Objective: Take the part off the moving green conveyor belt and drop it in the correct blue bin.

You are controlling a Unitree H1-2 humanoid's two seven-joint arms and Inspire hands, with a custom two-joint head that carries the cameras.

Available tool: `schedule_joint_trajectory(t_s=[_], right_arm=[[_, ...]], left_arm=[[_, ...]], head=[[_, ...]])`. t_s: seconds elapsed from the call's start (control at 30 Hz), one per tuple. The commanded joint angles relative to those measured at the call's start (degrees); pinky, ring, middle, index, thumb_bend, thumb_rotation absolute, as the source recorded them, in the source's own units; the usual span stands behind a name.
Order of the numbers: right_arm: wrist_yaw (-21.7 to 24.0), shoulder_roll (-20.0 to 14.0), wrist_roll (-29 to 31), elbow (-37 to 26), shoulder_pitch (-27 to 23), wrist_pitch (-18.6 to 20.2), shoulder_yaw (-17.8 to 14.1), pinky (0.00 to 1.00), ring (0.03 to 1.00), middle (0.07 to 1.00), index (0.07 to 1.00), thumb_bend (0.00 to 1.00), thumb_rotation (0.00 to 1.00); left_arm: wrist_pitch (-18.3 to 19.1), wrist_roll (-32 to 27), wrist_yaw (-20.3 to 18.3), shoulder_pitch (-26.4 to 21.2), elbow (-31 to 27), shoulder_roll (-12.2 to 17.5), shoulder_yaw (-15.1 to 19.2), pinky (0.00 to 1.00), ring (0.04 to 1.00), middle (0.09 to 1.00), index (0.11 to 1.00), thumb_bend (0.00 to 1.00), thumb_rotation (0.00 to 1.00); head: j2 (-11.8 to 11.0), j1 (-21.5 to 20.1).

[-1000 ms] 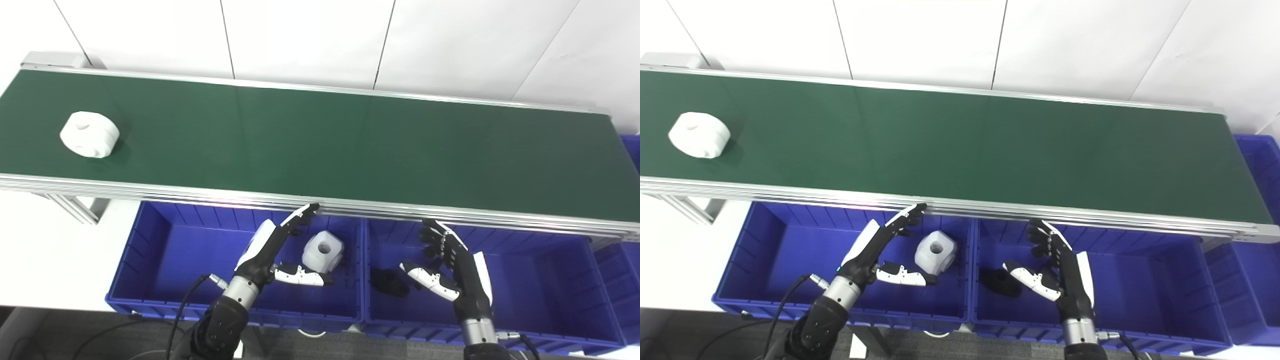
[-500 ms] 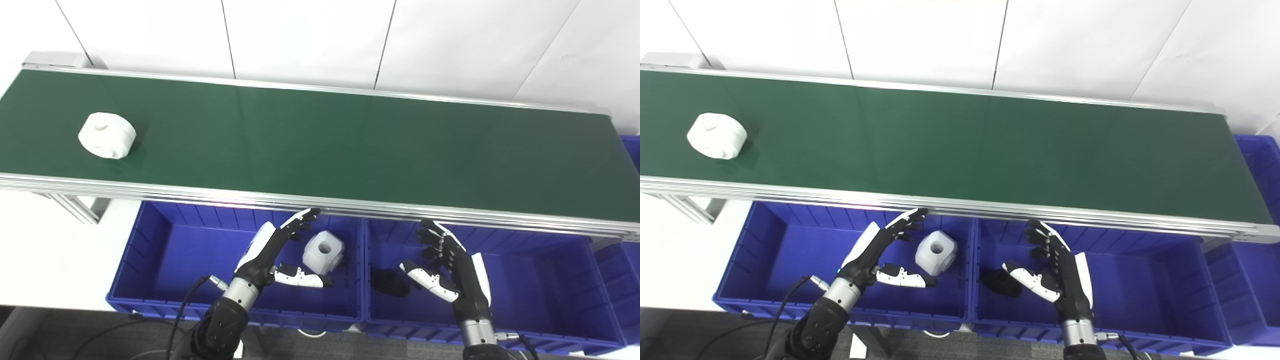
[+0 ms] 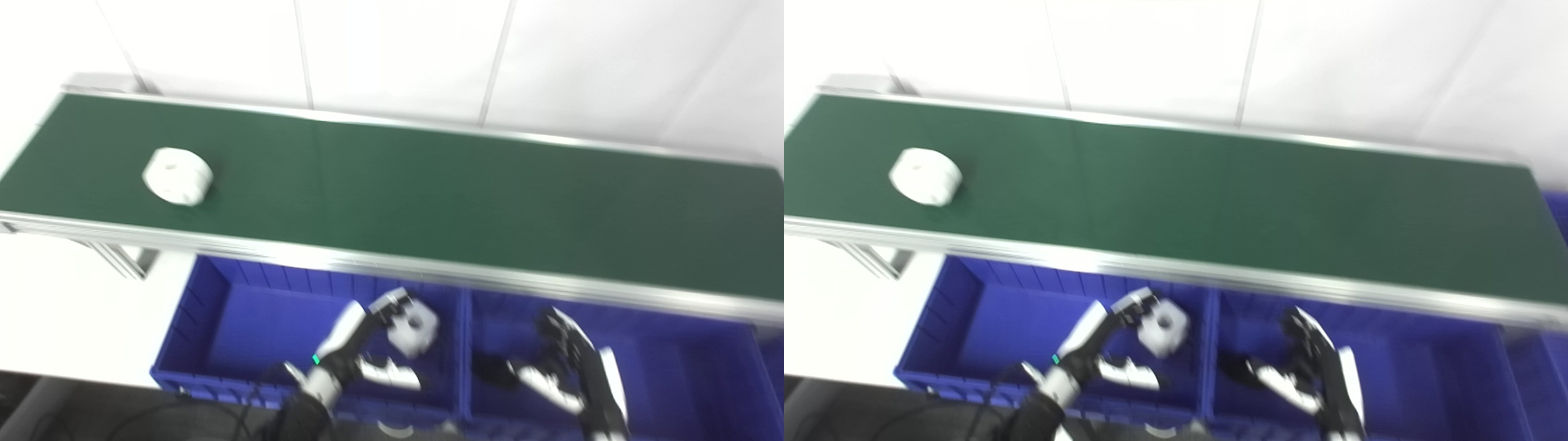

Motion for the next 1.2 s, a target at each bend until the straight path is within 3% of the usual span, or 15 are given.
schedule_joint_trajectory(t_s=[0.0, 0.13, 0.27, 0.43, 0.57, 0.67, 0.87, 1.0, 1.17], right_arm=[[-1.22, -1.12, 0.82, -0.13, -0.46, -3.46, 0.05, 0.72, 0.775, 0.787, 0.822, 0.72, 0.29], [0.14, -1.23, 3.94, 1.62, -0.76, -3.49, -0.12, 0.74, 0.784, 0.801, 0.829, 0.73, 0.28], [1.57, -1.04, 6.26, 2.55, -0.92, -3.47, -0.06, 0.81, 0.837, 0.842, 0.859, 0.68, 0.18], [1.31, -0.47, 5.21, 2.46, -0.81, -3.44, -0.02, 0.85, 0.86, 0.862, 0.887, 0.64, 0.12], [0.45, -0.05, 3.34, 1.55, -0.35, -3.39, -0.09, 0.83, 0.849, 0.849, 0.875, 0.64, 0.11], [0.6, 0.18, 3.2, 1.22, -0.2, -3.37, -0.18, 0.79, 0.82, 0.823, 0.853, 0.67, 0.18], [-0.47, 0.41, 1.78, 1.77, -0.68, -3.48, 0.11, 0.75, 0.795, 0.796, 0.829, 0.72, 0.29], [-2.14, 0.43, 0.11, 1.85, -0.86, -3.49, 0.77, 0.73, 0.783, 0.786, 0.82, 0.76, 0.37], [-4.81, -0.25, -0.64, 1.2, -1.08, -3.49, 2.8, 0.69, 0.764, 0.776, 0.813, 0.77, 0.4]], left_arm=[[-3.07, 0.48, 2.28, -2.15, 0.83, -1.15, -0.25, 0.74, 0.818, 0.878, 0.896, 0.75, 0.29], [-4.02, 1.09, 3.98, -2.67, 3.51, -1.95, -0.5, 0.74, 0.815, 0.875, 0.895, 0.76, 0.31], [-7.3, 0.23, 5.47, -3.47, 6.77, -2.23, -0.36, 0.75, 0.822, 0.878, 0.896, 0.75, 0.29], [-9.16, -3.26, 8.52, -3.01, 6.96, -1.92, -0.84, 0.74, 0.812, 0.85, 0.872, 0.76, 0.29], [-9.16, -8.56, 8.81, 0.26, -2.14, 0.09, -1.8, 0.74, 0.817, 0.857, 0.875, 0.75, 0.27], [-9.16, -11.08, 8.11, 2.08, -10.74, 2.08, -1.35, 0.79, 0.848, 0.881, 0.885, 0.74, 0.29], [-9.05, -11.8, 6.7, -0.18, -24.74, 6.29, 5.15, 0.79, 0.847, 0.881, 0.879, 0.73, 0.31], [-7.84, -10.82, 4.98, -4.15, -27.75, 9.37, 9.99, 0.78, 0.839, 0.875, 0.877, 0.71, 0.27], [-3.16, -12.63, -0.45, -11.68, -28.25, 16.5, 15.45, 0.8, 0.865, 0.894, 0.894, 0.72, 0.27]], head=[[-1.8, 2.33], [-3.86, 4.57], [-5.69, 4.87], [-6.27, 3.72], [-5.8, 2.83], [-5.49, 2.62], [-5.32, 1.79], [-4.79, 0.34], [-2.0, -4.41]])
